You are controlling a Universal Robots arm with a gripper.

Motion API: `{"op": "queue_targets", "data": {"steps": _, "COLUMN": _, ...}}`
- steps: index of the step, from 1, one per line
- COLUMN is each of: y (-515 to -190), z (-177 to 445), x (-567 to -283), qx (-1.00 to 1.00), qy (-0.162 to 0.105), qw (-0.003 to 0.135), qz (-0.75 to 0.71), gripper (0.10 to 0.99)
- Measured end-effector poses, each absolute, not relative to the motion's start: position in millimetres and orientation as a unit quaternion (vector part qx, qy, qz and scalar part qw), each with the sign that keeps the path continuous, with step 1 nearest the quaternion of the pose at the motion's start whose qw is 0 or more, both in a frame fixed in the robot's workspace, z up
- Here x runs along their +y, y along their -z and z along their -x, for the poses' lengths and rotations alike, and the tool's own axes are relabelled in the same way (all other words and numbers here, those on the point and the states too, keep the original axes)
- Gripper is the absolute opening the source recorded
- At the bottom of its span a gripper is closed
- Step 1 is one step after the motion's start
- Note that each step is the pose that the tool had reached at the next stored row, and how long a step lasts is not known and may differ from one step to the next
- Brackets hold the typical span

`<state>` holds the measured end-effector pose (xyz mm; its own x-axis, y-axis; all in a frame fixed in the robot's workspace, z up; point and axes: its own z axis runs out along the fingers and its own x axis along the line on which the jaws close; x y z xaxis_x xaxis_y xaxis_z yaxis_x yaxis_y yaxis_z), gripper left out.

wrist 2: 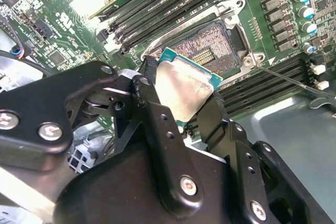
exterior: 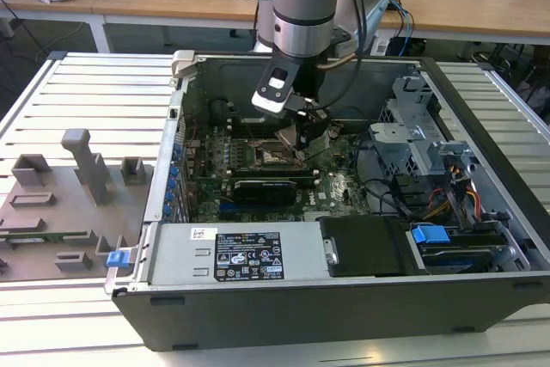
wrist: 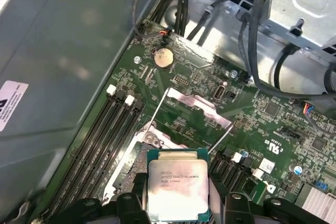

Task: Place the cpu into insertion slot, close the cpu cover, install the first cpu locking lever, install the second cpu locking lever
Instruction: 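Place the cpu into insertion slot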

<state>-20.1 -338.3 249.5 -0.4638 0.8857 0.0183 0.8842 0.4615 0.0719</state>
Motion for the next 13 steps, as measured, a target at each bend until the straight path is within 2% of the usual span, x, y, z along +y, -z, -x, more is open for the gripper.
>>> {"op": "queue_targets", "data": {"steps": 13, "y": -249.3, "z": 20.1, "x": -338.3, "qx": 0.833, "qy": -0.035, "qw": 0.012, "qz": -0.552, "gripper": 0.545}}
